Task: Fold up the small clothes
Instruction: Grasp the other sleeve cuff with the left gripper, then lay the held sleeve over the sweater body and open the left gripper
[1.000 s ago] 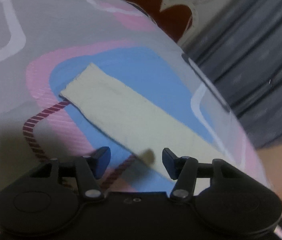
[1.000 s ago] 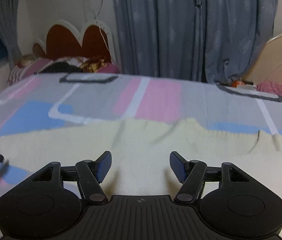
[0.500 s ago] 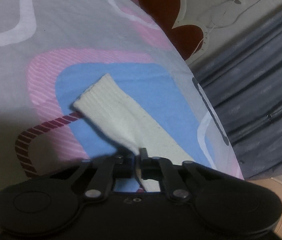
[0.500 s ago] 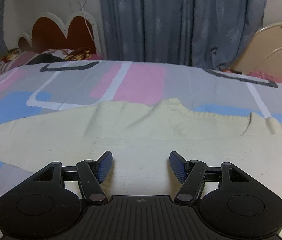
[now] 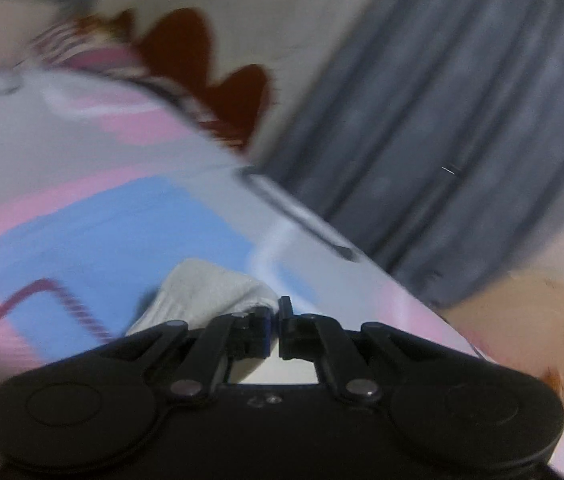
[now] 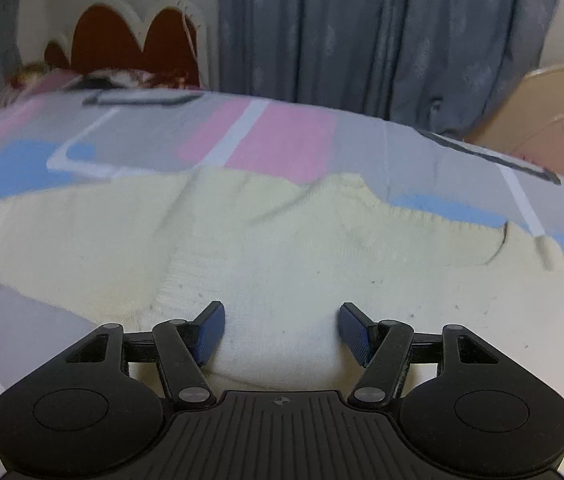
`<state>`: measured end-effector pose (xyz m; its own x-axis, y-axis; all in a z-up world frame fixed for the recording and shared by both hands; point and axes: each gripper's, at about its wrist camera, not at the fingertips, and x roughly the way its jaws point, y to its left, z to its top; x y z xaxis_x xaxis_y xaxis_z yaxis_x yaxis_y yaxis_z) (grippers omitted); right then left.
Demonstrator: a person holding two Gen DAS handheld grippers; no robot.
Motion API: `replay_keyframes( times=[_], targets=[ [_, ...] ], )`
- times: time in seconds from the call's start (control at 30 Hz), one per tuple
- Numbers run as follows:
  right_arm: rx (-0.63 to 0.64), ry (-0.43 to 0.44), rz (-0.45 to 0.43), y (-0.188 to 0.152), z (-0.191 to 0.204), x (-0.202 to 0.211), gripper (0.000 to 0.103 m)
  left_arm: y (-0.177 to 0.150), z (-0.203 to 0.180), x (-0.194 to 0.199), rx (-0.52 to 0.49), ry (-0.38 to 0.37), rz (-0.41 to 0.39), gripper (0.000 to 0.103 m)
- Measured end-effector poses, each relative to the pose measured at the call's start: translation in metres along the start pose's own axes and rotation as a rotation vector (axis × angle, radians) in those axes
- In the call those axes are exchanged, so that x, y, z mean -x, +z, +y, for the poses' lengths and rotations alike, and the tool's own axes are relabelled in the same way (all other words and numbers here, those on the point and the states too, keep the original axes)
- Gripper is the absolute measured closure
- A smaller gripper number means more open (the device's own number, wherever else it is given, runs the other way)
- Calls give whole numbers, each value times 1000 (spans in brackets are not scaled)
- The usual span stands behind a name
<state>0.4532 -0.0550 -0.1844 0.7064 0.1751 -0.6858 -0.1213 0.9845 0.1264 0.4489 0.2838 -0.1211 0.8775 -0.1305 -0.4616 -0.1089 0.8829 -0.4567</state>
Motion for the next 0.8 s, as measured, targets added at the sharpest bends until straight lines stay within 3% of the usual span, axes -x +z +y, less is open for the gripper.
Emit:
replay_keyframes(
  times=[0.23, 0.43, 0.63, 0.8],
  targets=[
    [-61, 23, -50, 4, -26, 32, 39, -36, -108, -12, -234, -209, 51, 100],
    [-105, -12, -72, -4, -68, 64, 39, -98, -183, -29, -384, -337, 149, 100],
    [-146, -57, -72, -20, -111, 93, 39, -155, -221, -36, -539, -347, 246, 98],
    [-177, -39, -75, -30, -133, 110, 39, -181, -234, -33, -627, -336, 329, 74]
  ],
)
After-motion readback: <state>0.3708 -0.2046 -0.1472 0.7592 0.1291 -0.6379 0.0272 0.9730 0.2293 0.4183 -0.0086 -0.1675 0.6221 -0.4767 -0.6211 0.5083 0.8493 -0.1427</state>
